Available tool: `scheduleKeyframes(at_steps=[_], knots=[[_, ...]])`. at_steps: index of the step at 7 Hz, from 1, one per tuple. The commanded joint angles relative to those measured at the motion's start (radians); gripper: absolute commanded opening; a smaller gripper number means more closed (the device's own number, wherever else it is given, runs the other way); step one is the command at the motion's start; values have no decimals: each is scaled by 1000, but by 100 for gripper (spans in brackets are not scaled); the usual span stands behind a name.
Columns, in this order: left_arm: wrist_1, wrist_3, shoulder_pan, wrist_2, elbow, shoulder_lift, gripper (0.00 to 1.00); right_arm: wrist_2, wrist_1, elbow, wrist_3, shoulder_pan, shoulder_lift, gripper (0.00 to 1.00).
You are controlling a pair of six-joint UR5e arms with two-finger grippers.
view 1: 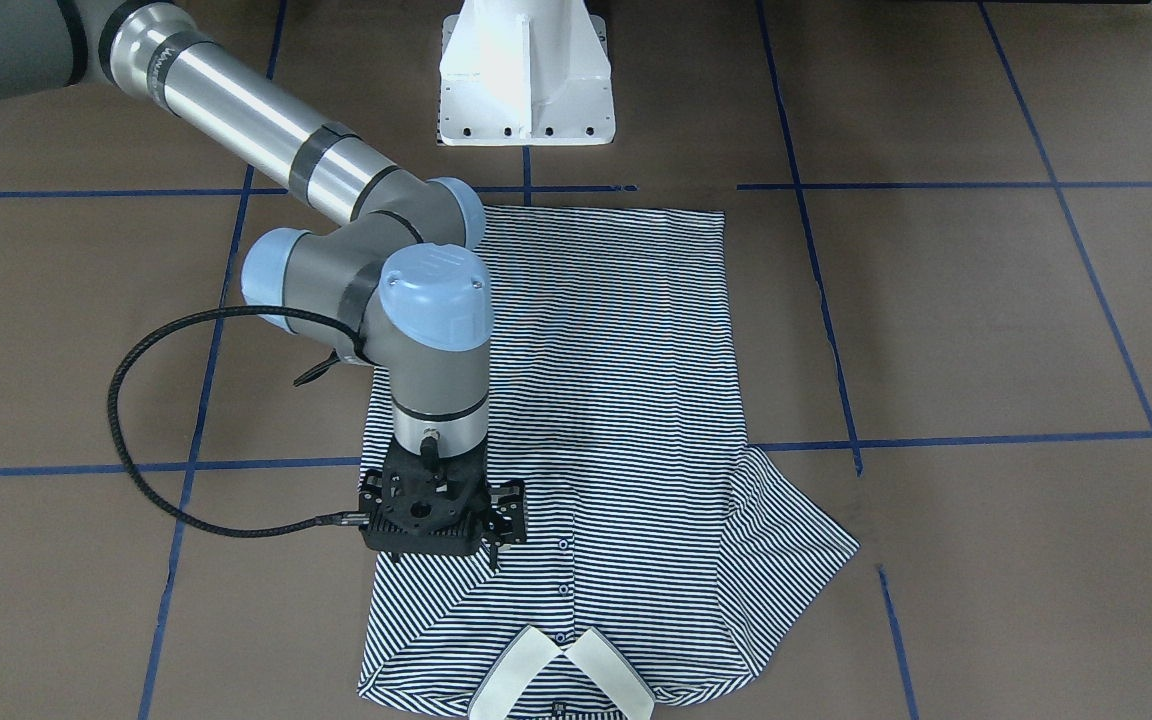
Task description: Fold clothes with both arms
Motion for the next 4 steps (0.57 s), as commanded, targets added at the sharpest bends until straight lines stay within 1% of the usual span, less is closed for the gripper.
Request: scheduleKeyframes(at_steps=[1, 2, 3, 4], knots=[[-32, -237, 142, 7, 8, -91, 100, 208, -46, 188, -204, 124, -167, 100], [-26, -345, 227, 8, 17, -111, 100, 277, -45, 278, -302, 178, -268, 100], [-31, -519, 253, 31, 11, -117, 94, 316, -40, 378, -384, 231, -372, 100], [-28, -694, 294, 129, 8, -144, 85, 369, -35, 444, -439, 270, -458, 100]])
